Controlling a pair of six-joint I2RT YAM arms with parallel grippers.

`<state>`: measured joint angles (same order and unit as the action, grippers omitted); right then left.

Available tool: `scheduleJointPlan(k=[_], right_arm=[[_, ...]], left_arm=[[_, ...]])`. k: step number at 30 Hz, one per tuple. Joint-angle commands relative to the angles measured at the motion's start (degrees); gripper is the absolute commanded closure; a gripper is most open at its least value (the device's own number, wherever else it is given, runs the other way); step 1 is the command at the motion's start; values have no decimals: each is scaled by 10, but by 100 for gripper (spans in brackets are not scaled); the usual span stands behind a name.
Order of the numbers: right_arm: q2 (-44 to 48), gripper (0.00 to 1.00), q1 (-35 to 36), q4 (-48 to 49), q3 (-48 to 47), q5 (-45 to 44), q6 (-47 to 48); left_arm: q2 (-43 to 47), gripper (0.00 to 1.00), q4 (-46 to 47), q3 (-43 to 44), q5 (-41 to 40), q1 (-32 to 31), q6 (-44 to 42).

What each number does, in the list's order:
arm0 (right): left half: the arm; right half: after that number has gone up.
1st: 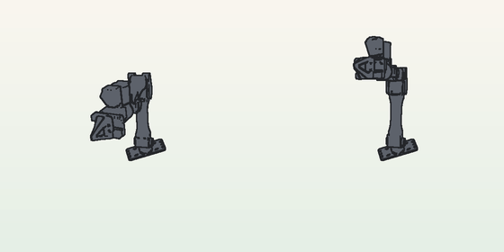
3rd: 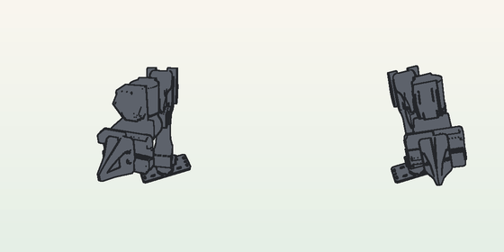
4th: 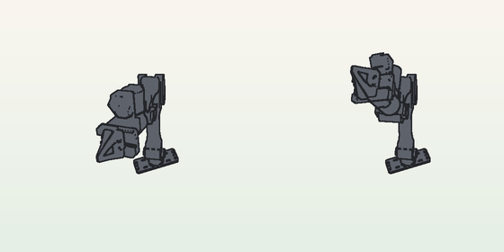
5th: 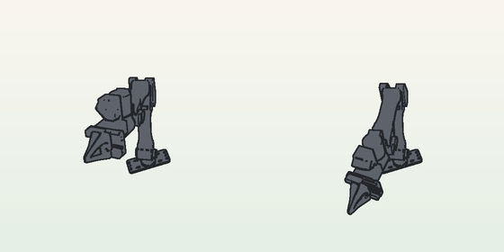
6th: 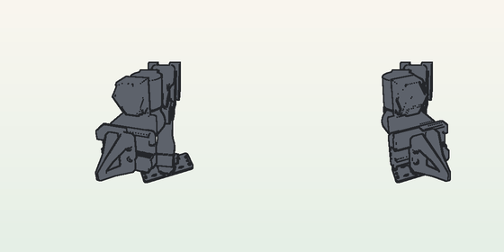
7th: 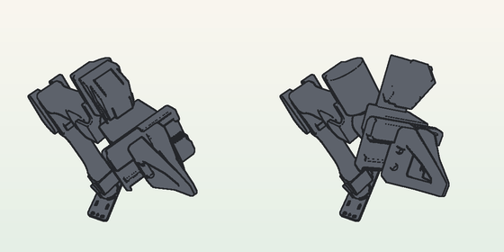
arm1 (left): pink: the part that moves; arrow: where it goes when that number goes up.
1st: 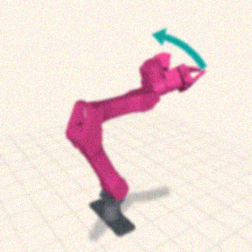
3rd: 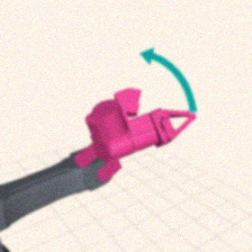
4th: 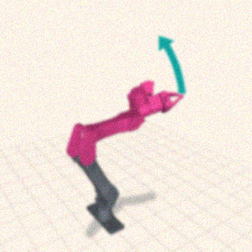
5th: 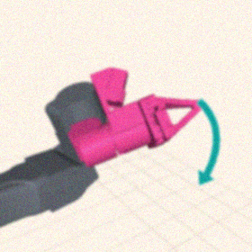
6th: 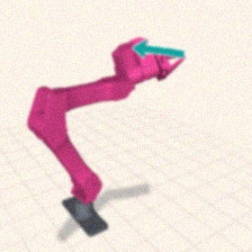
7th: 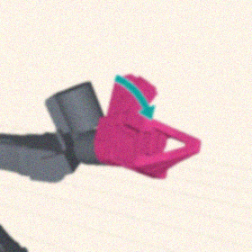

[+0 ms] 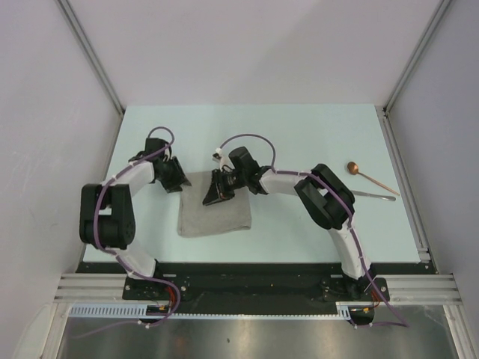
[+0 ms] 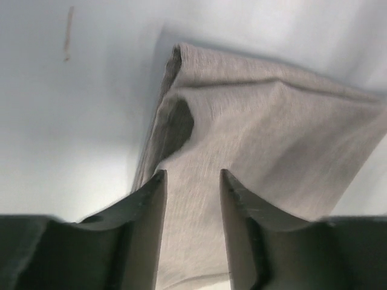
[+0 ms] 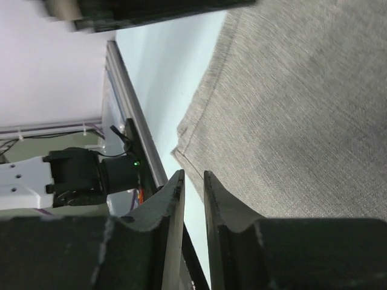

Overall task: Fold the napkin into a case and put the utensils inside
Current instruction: Smooth out the square-folded napkin at the center of the board.

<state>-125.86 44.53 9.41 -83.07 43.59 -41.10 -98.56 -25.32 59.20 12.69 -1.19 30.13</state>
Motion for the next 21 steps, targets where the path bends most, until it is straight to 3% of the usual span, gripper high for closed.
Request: scheduleJointPlan(k=[1, 4, 8, 11, 14, 21], right_arm=[[52, 75, -21, -68, 17, -46, 37], [99, 72, -37, -141, 67, -74, 76], [149, 72, -19, -189, 122, -75, 106], [172, 73, 18, -184, 155, -80, 107], [196, 75, 49, -204, 175, -142, 120], [257, 75, 37, -173, 224, -161, 110]], left_arm=[[128, 42, -32, -24, -61, 4, -19], [139, 36, -49, -18, -65, 9, -34], [88, 47, -48, 20, 0, 9, -42], [87, 51, -35, 27, 5, 9, -38], [116, 51, -26, 14, -15, 9, -46], [144, 53, 5, -40, 38, -3, -60]])
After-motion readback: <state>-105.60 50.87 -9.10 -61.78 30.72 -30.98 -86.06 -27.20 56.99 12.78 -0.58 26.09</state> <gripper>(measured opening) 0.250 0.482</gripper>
